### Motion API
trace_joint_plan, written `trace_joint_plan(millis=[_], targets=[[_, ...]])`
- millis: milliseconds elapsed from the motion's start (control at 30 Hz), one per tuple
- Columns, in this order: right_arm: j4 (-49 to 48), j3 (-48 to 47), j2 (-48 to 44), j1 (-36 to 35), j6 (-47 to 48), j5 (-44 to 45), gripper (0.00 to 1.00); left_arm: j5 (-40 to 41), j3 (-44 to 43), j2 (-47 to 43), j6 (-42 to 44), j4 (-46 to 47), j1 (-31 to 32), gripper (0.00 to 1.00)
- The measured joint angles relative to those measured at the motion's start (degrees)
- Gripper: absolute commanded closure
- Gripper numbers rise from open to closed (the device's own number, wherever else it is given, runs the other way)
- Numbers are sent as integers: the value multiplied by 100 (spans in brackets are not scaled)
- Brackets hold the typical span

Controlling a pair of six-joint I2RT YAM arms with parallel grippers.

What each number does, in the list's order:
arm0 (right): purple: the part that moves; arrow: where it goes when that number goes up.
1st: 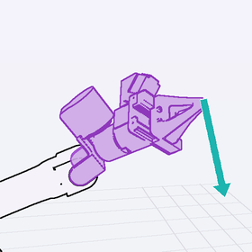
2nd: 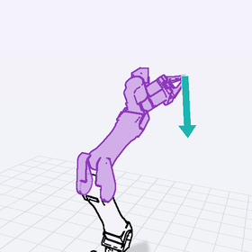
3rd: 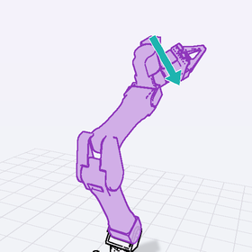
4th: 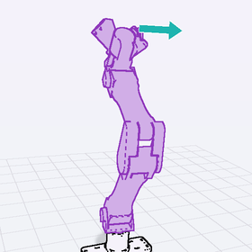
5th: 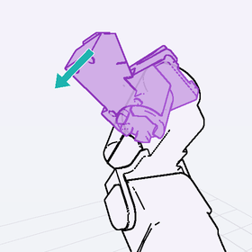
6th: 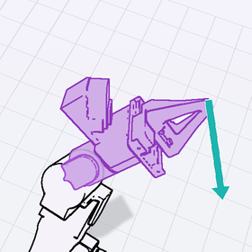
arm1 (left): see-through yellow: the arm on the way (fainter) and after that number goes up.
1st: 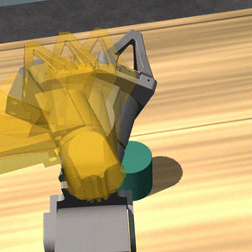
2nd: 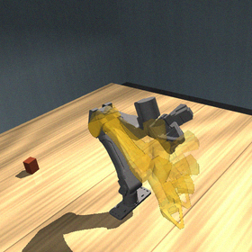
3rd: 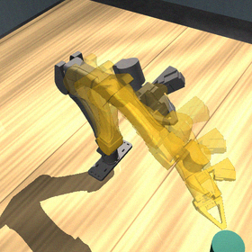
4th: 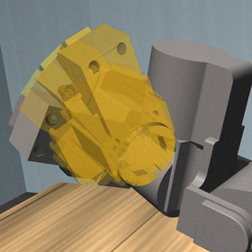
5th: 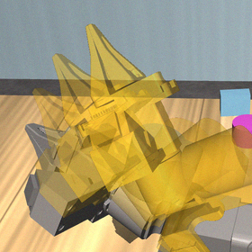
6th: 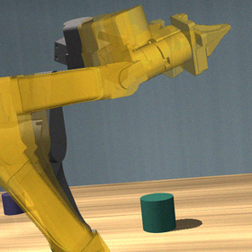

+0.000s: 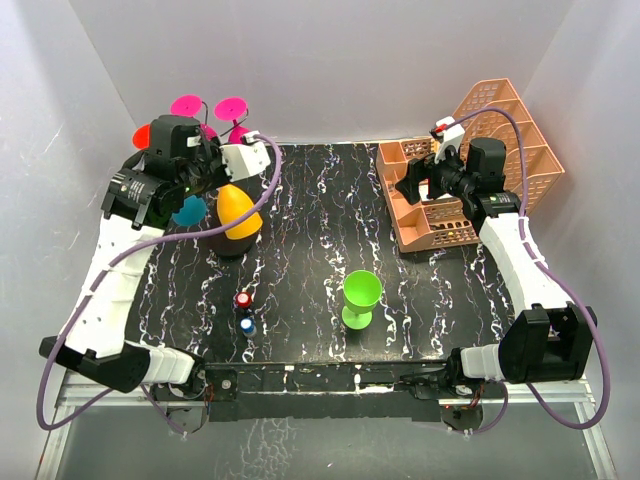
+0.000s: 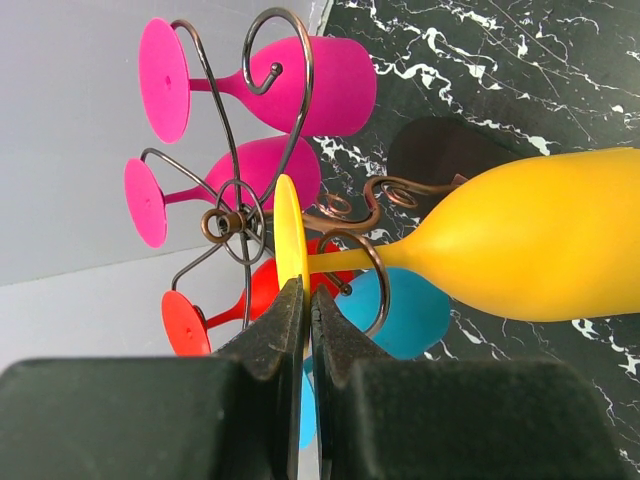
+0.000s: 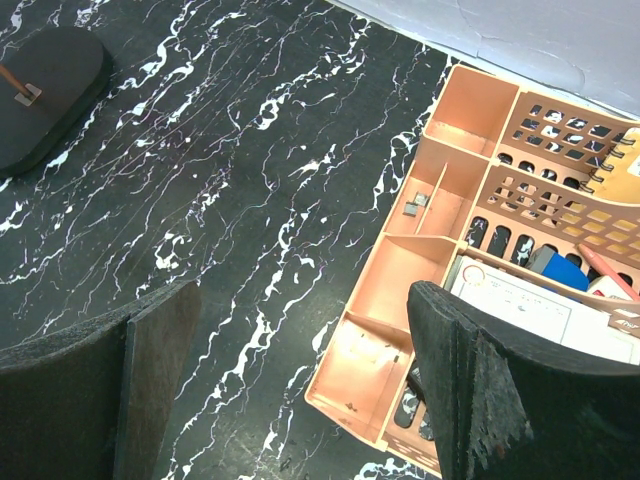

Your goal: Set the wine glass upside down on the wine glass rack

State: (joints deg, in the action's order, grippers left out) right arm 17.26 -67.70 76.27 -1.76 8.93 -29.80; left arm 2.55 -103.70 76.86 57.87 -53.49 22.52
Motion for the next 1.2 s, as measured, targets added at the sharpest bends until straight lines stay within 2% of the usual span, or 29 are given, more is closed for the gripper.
trace_joint_plan(millis=[267,600,1000,1200], targets=[[0,0,0,4,0,-17,7,0,229,59,0,129,2,97],[0,2,0,7,0,-20,7,2,400,57,0,251,22,84],[0,2,0,39,2,-28,7,2,431,57,-7,236,22,77],[0,2,4,39,2,-48,7,-42,428,57,-157,243,22,69]])
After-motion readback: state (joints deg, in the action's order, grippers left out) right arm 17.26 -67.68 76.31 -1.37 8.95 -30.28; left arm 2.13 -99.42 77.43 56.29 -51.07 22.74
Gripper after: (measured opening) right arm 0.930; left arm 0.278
